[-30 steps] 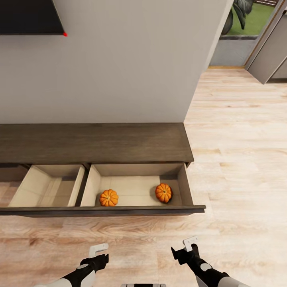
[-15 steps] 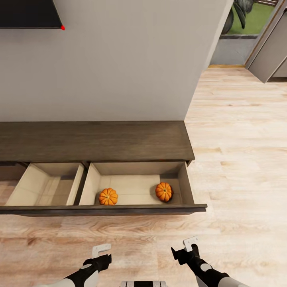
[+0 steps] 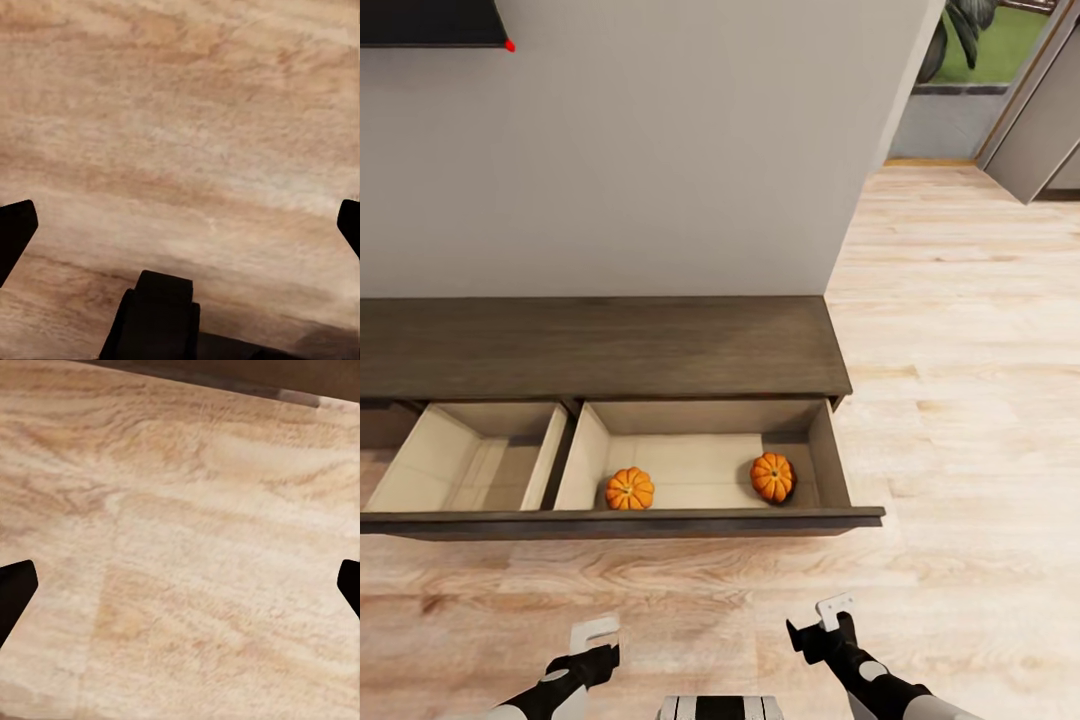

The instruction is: Place each of the two pumpkins and all three candles from the living room inside a cabinet in the living room (use any cabinet), then make sure every cabinet is closed, and position the cauldron so it is next to a table in the living room.

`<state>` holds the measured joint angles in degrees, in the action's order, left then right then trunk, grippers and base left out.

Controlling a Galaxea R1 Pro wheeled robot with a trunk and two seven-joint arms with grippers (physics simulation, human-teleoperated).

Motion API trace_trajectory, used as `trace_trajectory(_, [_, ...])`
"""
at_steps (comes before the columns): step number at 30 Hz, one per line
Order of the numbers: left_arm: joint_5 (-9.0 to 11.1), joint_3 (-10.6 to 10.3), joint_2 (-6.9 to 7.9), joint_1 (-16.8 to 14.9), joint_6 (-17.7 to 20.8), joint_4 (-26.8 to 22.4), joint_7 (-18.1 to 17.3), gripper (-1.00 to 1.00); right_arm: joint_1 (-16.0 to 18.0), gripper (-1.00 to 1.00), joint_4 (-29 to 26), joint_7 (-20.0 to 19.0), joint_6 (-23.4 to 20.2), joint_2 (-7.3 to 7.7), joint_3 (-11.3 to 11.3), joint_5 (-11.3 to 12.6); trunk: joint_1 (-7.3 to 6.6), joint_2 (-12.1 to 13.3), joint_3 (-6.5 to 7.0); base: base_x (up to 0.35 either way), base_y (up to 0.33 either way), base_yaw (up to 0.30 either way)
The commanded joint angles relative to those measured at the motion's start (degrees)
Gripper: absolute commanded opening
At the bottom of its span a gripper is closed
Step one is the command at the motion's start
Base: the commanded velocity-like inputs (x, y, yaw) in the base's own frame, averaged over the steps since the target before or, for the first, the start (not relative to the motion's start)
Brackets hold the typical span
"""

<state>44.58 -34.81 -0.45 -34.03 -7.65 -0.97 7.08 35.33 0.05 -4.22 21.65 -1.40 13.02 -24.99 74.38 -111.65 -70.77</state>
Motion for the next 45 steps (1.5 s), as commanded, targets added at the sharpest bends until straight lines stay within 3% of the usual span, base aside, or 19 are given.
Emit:
trace_trajectory(1, [0.00,0.00,-0.13,0.63,-0.06,-0.04,-0.09,1.00,0.00,1.00,-0.07,0.00,0.03,0.04,0.04,0.09,0.23,-0.42,-0.18,0.000,0.000,0.000])
trace_trajectory(20, [-0.20,-0.01,-0.15,1.51,-0.62,-1.23,-0.31,1.00,-0.29,1.00,0.03,0.02,0.04,-0.09,-0.01,0.04,4.40,-8.04,-3.46,0.000,0.000,-0.059])
trace_trajectory(29, [-0.20,0.17,0.17,1.49,-0.95,-5.26,-0.31,1.00,-0.35,1.00,-0.62,0.28,-0.03,-2.90,0.09,0.40,6.38,-11.65,-5.07,0.000,0.000,-0.001])
trace_trajectory(31, [-0.20,0.17,0.39,1.44,-3.33,-5.65,-0.31,1.00,-0.25,1.00,-1.09,1.55,-0.03,-3.76,0.08,0.45,6.81,-12.45,-5.43,0.000,0.000,0.000])
trace_trajectory(36, [-0.20,0.18,0.56,1.36,-8.35,-6.13,-0.06,1.00,0.46,1.00,-2.32,5.29,0.02,-4.04,0.08,0.46,7.91,-14.45,-6.33,0.000,0.000,0.000])
trace_trajectory(45, [-0.20,0.26,1.55,0.74,-9.79,-9.57,0.12,1.00,3.18,1.00,-2.51,5.74,0.03,-4.62,0.18,0.61,9.89,-18.06,-7.95,0.000,0.000,0.000])
